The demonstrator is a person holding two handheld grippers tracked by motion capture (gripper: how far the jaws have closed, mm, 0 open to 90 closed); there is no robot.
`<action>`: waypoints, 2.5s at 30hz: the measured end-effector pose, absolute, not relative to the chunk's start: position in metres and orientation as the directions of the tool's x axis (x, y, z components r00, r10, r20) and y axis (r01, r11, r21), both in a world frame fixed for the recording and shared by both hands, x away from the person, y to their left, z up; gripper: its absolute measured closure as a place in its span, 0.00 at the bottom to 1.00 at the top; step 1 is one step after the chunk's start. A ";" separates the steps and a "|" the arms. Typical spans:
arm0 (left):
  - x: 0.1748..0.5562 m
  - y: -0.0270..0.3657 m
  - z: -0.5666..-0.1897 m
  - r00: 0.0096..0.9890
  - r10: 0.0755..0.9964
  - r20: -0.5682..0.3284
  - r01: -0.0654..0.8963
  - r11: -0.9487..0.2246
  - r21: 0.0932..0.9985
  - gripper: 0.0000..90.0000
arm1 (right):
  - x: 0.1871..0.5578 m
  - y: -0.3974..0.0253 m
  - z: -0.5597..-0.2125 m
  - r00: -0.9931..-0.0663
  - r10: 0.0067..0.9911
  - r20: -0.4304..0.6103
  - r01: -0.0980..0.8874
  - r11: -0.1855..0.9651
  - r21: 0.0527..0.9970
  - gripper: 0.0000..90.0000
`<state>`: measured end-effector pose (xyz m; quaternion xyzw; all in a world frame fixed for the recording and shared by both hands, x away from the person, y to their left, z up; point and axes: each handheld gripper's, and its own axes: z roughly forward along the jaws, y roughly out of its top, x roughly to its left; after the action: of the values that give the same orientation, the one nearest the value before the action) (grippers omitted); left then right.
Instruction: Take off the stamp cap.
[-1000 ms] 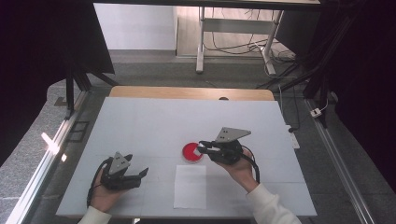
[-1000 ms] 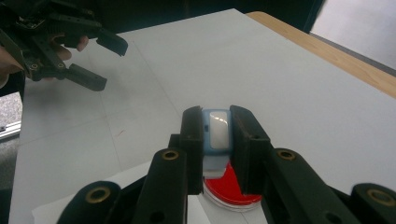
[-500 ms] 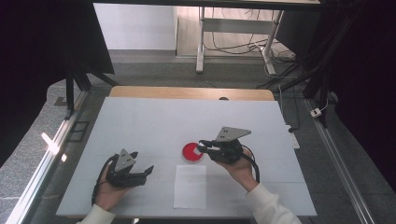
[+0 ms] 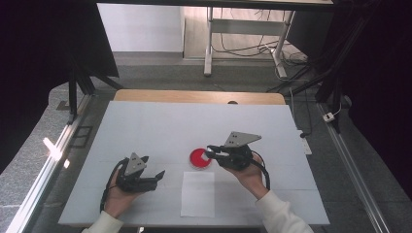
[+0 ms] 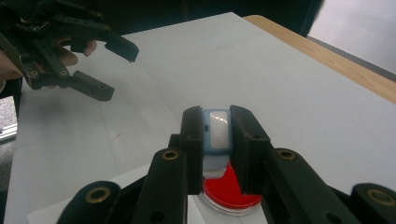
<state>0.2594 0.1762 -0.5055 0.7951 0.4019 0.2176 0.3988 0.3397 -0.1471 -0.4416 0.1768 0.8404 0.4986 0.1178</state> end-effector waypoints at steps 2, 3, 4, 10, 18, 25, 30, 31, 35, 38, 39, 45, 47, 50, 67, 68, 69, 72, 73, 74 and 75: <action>0.261 0.173 -0.505 0.587 0.810 0.024 0.463 -0.360 0.810 0.24 | 0.340 -0.147 -0.441 -0.911 0.413 -0.019 0.181 0.439 0.880 0.84; 0.262 0.171 -0.504 0.590 0.807 0.027 0.461 -0.363 0.810 0.24 | 0.340 -0.147 -0.441 -0.911 0.413 -0.020 0.180 0.439 0.880 0.84; 0.263 0.170 -0.504 0.592 0.805 0.026 0.460 -0.365 0.810 0.24 | 0.340 -0.148 -0.441 -0.910 0.414 -0.019 0.181 0.438 0.880 0.84; 0.266 0.160 -0.501 0.609 0.793 0.030 0.449 -0.375 0.811 0.24 | 0.340 -0.148 -0.441 -0.913 0.408 -0.007 0.187 0.433 0.882 0.84; 0.270 0.149 -0.501 0.629 0.777 0.035 0.441 -0.394 0.807 0.24 | 0.341 -0.148 -0.441 -0.910 0.415 -0.009 0.187 0.431 0.883 0.84; 0.272 0.143 -0.500 0.635 0.772 0.033 0.438 -0.395 0.808 0.24 | 0.341 -0.148 -0.441 -0.909 0.417 -0.010 0.185 0.425 0.886 0.84; 0.274 0.138 -0.500 0.642 0.766 0.033 0.434 -0.399 0.807 0.24 | 0.342 -0.148 -0.441 -0.909 0.417 -0.013 0.184 0.429 0.884 0.84; 0.274 0.136 -0.500 0.644 0.764 0.034 0.433 -0.401 0.807 0.24 | 0.341 -0.148 -0.441 -0.909 0.416 -0.013 0.184 0.430 0.884 0.84; 0.275 0.132 -0.499 0.653 0.756 0.035 0.428 -0.407 0.807 0.24 | 0.341 -0.147 -0.441 -0.909 0.417 -0.014 0.183 0.429 0.885 0.84; 0.277 0.128 -0.498 0.657 0.753 0.034 0.426 -0.409 0.807 0.24 | 0.341 -0.147 -0.441 -0.909 0.417 -0.014 0.183 0.429 0.885 0.84; 0.277 0.127 -0.498 0.660 0.750 0.037 0.425 -0.413 0.805 0.24 | 0.341 -0.147 -0.441 -0.908 0.418 -0.014 0.183 0.429 0.885 0.84; 0.280 0.120 -0.498 0.668 0.743 0.036 0.421 -0.418 0.805 0.24 | 0.341 -0.147 -0.441 -0.908 0.420 -0.014 0.183 0.426 0.886 0.84; 0.280 0.118 -0.497 0.670 0.741 0.037 0.420 -0.421 0.804 0.24 | 0.341 -0.147 -0.441 -0.908 0.419 -0.014 0.183 0.425 0.886 0.84; 0.281 0.115 -0.497 0.674 0.738 0.035 0.419 -0.421 0.805 0.24 | 0.341 -0.147 -0.441 -0.908 0.419 -0.013 0.184 0.425 0.886 0.84; 0.287 0.102 -0.497 0.689 0.724 0.030 0.416 -0.429 0.802 0.24 | 0.341 -0.146 -0.443 -0.905 0.426 -0.004 0.191 0.415 0.890 0.84; 0.287 0.101 -0.497 0.689 0.724 0.029 0.416 -0.428 0.803 0.24 | 0.341 -0.146 -0.442 -0.905 0.425 -0.006 0.191 0.417 0.888 0.84; 0.287 0.100 -0.496 0.691 0.723 0.030 0.415 -0.430 0.802 0.24 | 0.341 -0.146 -0.442 -0.905 0.426 -0.006 0.190 0.416 0.889 0.84; 0.287 0.098 -0.496 0.692 0.721 0.029 0.415 -0.430 0.802 0.24 | 0.341 -0.145 -0.443 -0.905 0.425 0.004 0.196 0.408 0.892 0.84; 0.288 0.098 -0.496 0.693 0.720 0.029 0.414 -0.431 0.802 0.24 | 0.341 -0.145 -0.443 -0.905 0.426 0.006 0.198 0.408 0.891 0.84; 0.288 0.097 -0.495 0.693 0.720 0.030 0.414 -0.431 0.802 0.24 | 0.341 -0.145 -0.443 -0.904 0.427 0.007 0.199 0.406 0.892 0.84; 0.288 0.096 -0.495 0.693 0.720 0.028 0.414 -0.430 0.802 0.24 | 0.341 -0.145 -0.443 -0.903 0.429 0.005 0.198 0.407 0.892 0.84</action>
<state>0.2876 0.0962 -0.4952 0.8246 0.3440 0.1875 0.4080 0.3407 -0.1446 -0.4433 0.1886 0.8311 0.5110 0.1127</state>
